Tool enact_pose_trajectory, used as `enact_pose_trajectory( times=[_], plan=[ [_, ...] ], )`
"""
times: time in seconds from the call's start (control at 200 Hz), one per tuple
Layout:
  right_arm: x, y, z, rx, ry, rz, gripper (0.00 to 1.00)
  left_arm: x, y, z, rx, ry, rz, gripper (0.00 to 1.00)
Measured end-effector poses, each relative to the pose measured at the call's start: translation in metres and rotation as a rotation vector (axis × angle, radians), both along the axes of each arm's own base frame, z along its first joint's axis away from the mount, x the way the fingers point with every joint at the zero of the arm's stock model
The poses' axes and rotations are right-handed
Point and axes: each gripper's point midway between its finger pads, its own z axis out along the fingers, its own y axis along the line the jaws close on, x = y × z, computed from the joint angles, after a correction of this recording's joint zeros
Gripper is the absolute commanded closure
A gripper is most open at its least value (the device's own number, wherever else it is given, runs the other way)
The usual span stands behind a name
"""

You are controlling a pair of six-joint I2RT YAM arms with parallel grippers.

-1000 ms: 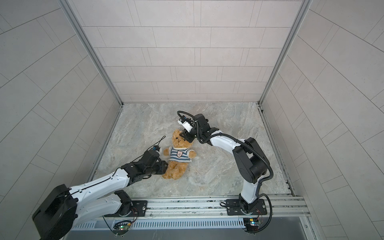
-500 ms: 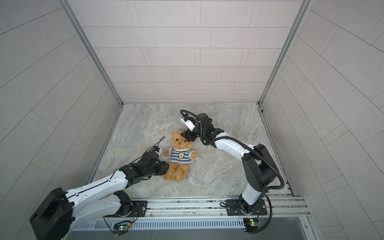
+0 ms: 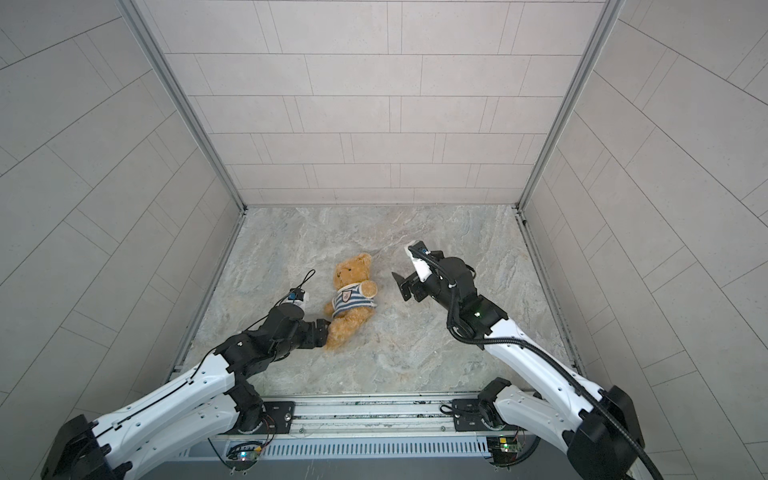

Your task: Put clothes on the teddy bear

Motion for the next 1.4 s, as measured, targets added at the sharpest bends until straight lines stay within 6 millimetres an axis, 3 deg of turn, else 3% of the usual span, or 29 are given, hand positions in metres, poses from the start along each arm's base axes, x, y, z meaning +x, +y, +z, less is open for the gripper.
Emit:
enact_pose_trajectory(
  times=[0.24, 0.476, 0.691, 0.896, 1.171, 1.277, 1.397],
  plan=[
    [-0.034, -0.071, -0.010, 0.027, -0.073, -0.249, 0.01, 0.021, 0.034, 0.035, 0.071, -0.115, 0.130, 0.00],
    [-0.050, -0.134, -0.040, 0.020, -0.105, -0.501, 0.01, 0.042, 0.072, 0.070, 0.204, -0.257, 0.306, 0.00],
    [-0.051, -0.158, -0.065, -0.019, -0.090, -0.596, 0.01, 0.057, 0.091, 0.090, 0.291, -0.415, 0.395, 0.00],
    [-0.050, -0.177, -0.081, -0.044, -0.076, -0.671, 0.01, 0.060, 0.102, 0.087, 0.376, -0.520, 0.414, 0.00],
    [-0.048, -0.211, -0.127, -0.075, -0.018, -0.797, 0.01, 0.072, 0.109, 0.086, 0.496, -0.620, 0.413, 0.00],
    [-0.044, -0.216, -0.130, -0.067, -0.018, -0.816, 0.00, 0.077, 0.114, 0.090, 0.504, -0.650, 0.437, 0.00],
    [-0.037, -0.222, -0.127, -0.037, -0.031, -0.836, 0.01, 0.080, 0.129, 0.082, 0.520, -0.642, 0.480, 0.00]
  ],
)
